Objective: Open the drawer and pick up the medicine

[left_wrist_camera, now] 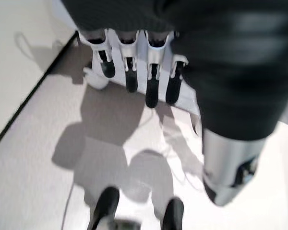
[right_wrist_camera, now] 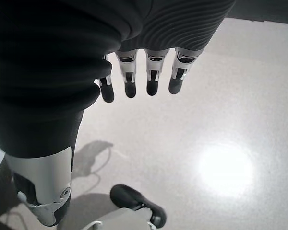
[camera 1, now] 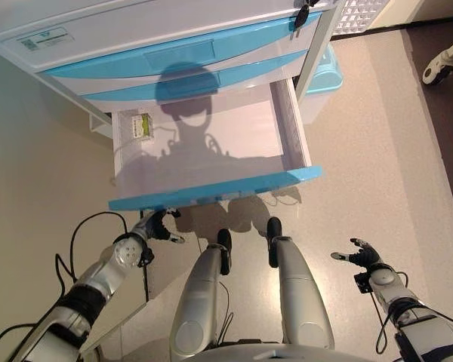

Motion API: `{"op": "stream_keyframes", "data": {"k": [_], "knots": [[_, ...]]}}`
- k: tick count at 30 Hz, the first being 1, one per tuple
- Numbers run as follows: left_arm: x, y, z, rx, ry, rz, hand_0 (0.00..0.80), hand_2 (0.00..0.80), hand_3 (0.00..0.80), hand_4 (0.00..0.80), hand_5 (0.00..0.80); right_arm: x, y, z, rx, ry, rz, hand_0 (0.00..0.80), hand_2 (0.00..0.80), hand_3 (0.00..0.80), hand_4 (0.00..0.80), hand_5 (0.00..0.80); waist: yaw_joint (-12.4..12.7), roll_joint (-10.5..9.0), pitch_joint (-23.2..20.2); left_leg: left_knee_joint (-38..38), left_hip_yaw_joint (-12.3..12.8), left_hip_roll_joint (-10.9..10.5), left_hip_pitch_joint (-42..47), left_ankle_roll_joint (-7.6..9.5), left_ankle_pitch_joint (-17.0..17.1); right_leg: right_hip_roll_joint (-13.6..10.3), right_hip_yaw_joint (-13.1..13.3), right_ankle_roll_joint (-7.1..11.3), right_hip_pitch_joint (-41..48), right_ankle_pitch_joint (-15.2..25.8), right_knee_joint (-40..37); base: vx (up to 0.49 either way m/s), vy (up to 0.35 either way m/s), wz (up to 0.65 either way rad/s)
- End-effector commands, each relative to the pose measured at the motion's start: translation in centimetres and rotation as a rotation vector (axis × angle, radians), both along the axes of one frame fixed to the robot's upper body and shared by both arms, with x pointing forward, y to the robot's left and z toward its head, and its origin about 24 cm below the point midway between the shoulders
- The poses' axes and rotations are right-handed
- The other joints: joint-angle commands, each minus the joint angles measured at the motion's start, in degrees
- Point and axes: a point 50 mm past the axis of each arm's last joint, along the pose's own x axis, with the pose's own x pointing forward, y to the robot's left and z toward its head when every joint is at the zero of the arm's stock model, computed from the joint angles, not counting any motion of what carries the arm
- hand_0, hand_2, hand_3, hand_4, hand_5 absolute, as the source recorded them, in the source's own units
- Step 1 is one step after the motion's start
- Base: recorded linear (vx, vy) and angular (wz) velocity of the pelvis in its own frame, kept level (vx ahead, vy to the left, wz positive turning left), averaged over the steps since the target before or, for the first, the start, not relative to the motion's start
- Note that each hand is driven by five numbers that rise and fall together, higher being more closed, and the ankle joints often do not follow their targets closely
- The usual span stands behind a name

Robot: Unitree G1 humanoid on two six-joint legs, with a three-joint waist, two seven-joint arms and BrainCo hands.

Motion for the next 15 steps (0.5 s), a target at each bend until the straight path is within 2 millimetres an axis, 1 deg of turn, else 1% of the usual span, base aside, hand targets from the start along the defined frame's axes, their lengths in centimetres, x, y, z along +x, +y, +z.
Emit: {"op": "stream_keyframes", "data": {"k": [1,3,6,9,10,11,12,13,15], "knots": [[1.6,1.7,3.2,0.050,-0.154,0.070,0.000,0.000,0.000,0.000,0.000,-2.5,-1.2,-1.0,-0.042,0.099,-0.010,0.000,0.000,0.000,0.000,0.000,-0.75,0.21,-4.82,-2.95,1.80,-2.02,-0.23,3.90,0.97,1.34,-0.38,-1.41,2.06,-2.74,0.78,0.013,0.014,-0.07],[2.3,2.1,4.2,0.062,-0.189,0.085,0.000,0.000,0.000,0.000,0.000,-2.4,-0.9,-1.1,-0.033,0.099,0.001,0.000,0.000,0.000,0.000,0.000,-0.88,0.12,-5.04,-3.48,1.97,-1.86,-0.05,3.92,1.07,1.44,-0.24,-1.39,2.13,-2.47,0.13,0.011,0.014,-0.06],[3.8,3.2,5.8,0.104,-0.222,0.131,0.000,0.000,0.000,0.000,0.000,-2.1,-0.6,-1.1,-0.035,0.105,0.026,0.000,0.000,0.000,0.000,0.000,-1.44,-0.28,-5.29,-4.32,2.30,-1.66,-0.04,3.84,1.37,1.59,0.12,-1.22,2.08,-1.61,-1.03,0.007,0.016,-0.09],[5.4,3.9,8.1,0.147,-0.277,0.175,0.000,0.000,0.000,0.000,0.000,-1.8,-0.3,-1.1,-0.035,0.104,0.045,0.000,0.000,0.000,0.000,0.000,-1.96,-0.87,-5.43,-5.22,2.46,-1.44,-0.31,3.69,1.87,1.73,0.40,-0.97,1.94,-0.68,-2.65,-0.003,0.007,-0.07],[5.4,3.9,8.1,0.147,-0.277,0.175,0.000,0.000,0.000,0.000,0.000,-1.8,-0.3,-1.1,-0.035,0.104,0.045,0.000,0.000,0.000,0.000,0.000,-1.96,-0.87,-5.43,-5.22,2.46,-1.44,-0.31,3.69,1.87,1.73,0.40,-0.97,1.94,-0.68,-2.65,-0.003,0.010,-0.03],[6.3,4.3,9.4,0.177,-0.301,0.194,0.000,0.000,0.000,0.000,0.000,-1.7,0.0,-1.2,-0.033,0.107,0.054,0.000,0.000,0.000,0.000,0.000,-2.18,-1.14,-5.35,-5.52,2.54,-1.28,-0.54,3.68,2.13,1.80,0.44,-0.87,1.85,-0.27,-3.11,0.000,0.000,0.00],[6.7,4.4,10.2,0.210,-0.315,0.198,0.000,0.000,0.000,0.000,0.000,-1.8,0.1,-1.3,-0.033,0.113,0.057,0.000,0.000,0.000,0.000,0.000,-2.29,-1.31,-5.36,-5.72,2.67,-1.21,-0.57,3.67,2.20,1.82,0.50,-0.80,1.83,-0.05,-3.47,0.000,0.000,0.00],[7.3,4.4,11.4,0.210,-0.343,0.205,0.000,0.000,0.000,0.000,0.000,-1.8,0.1,-1.4,-0.034,0.121,0.060,0.000,0.000,0.000,0.000,0.000,-2.45,-1.48,-5.39,-5.83,2.76,-1.14,-0.70,3.70,2.26,1.82,0.49,-0.66,1.78,0.26,-3.74,0.000,0.000,0.00],[7.6,5.5,12.3,0.204,-0.354,0.256,0.000,0.000,0.000,0.000,0.000,-1.7,0.4,-1.4,-0.030,0.123,0.070,0.000,0.000,0.000,0.000,0.000,-2.61,-1.90,-5.45,-5.88,2.91,-0.92,-0.95,3.68,2.34,1.91,0.72,-0.57,1.61,0.57,-4.21,0.006,0.009,-0.04]]}}
